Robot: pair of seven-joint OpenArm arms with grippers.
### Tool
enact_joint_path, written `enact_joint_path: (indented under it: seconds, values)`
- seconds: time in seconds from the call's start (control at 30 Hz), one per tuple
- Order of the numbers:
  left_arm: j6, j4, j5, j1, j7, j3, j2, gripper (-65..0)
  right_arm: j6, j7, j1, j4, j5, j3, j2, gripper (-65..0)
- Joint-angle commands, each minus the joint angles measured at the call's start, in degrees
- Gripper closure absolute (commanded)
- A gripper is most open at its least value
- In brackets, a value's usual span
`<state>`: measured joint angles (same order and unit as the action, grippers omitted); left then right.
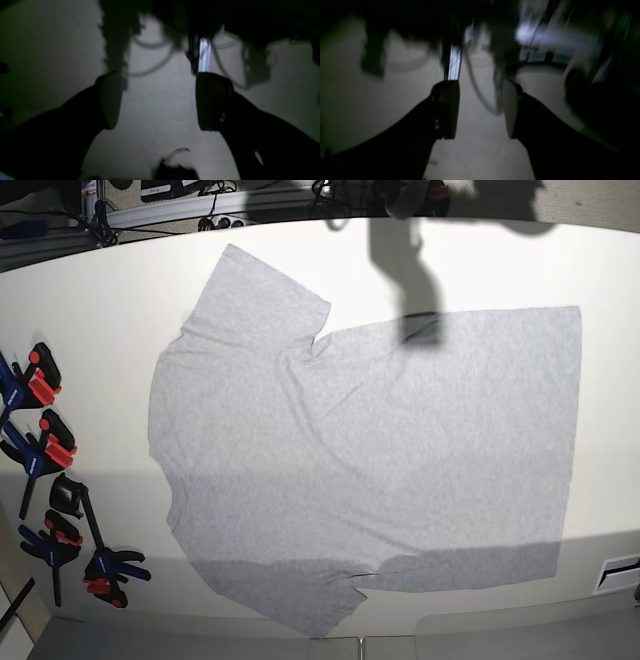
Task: Fold the T-shirt properly
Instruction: 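Lower both grippers onto the shirt's shoulder corners near the collar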
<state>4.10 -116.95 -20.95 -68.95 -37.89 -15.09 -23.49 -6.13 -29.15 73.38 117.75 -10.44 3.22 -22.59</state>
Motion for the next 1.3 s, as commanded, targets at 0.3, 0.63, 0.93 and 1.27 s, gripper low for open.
enact_joint_path:
  seconds: [0.3,0.63,0.93,1.27]
  values:
    - [0.3,-18.1,-0.2,-0.2,-0.6,-8.5,-0.2,-41.0,0.1,-0.2,1.6,17.2,0.1,10.0,-0.3,-26.5]
    - [0.3,-18.1,-0.2,17.7,12.2,-8.4,2.7,-41.1,-9.7,-3.8,-21.0,17.2,1.2,6.7,-7.5,-26.5]
    - [0.4,-18.1,-0.2,27.3,8.6,-8.4,4.7,-41.1,-8.7,-12.7,-34.6,12.6,13.6,-13.9,-17.7,-26.5]
    - [0.5,-18.1,-0.2,27.3,8.6,-8.4,4.7,-41.1,-3.8,-16.1,-41.2,-1.3,23.8,-28.1,-13.4,-26.5]
